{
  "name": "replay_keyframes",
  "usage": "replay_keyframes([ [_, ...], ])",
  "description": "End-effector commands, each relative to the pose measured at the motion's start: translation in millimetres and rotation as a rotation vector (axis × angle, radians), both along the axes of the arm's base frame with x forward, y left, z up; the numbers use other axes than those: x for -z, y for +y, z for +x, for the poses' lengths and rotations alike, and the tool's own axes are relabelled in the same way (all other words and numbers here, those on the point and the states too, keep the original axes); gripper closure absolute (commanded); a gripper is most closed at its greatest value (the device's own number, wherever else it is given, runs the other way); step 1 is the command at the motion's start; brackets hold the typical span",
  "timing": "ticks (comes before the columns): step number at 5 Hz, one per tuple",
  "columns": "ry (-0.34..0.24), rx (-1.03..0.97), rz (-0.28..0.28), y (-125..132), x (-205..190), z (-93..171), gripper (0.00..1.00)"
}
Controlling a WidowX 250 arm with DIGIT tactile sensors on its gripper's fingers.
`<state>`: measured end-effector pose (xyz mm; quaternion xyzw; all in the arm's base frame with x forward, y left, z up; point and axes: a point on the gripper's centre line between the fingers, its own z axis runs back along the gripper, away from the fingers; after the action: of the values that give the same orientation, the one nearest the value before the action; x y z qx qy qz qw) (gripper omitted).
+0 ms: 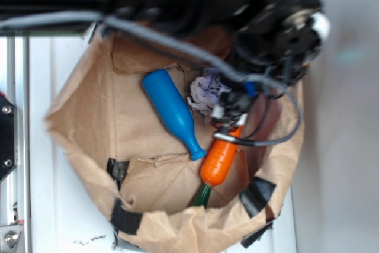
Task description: Grab the white paper.
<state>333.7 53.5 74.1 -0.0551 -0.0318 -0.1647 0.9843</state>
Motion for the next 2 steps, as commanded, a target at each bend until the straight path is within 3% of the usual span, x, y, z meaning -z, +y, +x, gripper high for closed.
replay_keyframes([
  [1,-0.081,0.025,0.002,10,-28,9,0.00],
  [2,-0.099,0.078,-0.024,8,-43,-10,0.00],
])
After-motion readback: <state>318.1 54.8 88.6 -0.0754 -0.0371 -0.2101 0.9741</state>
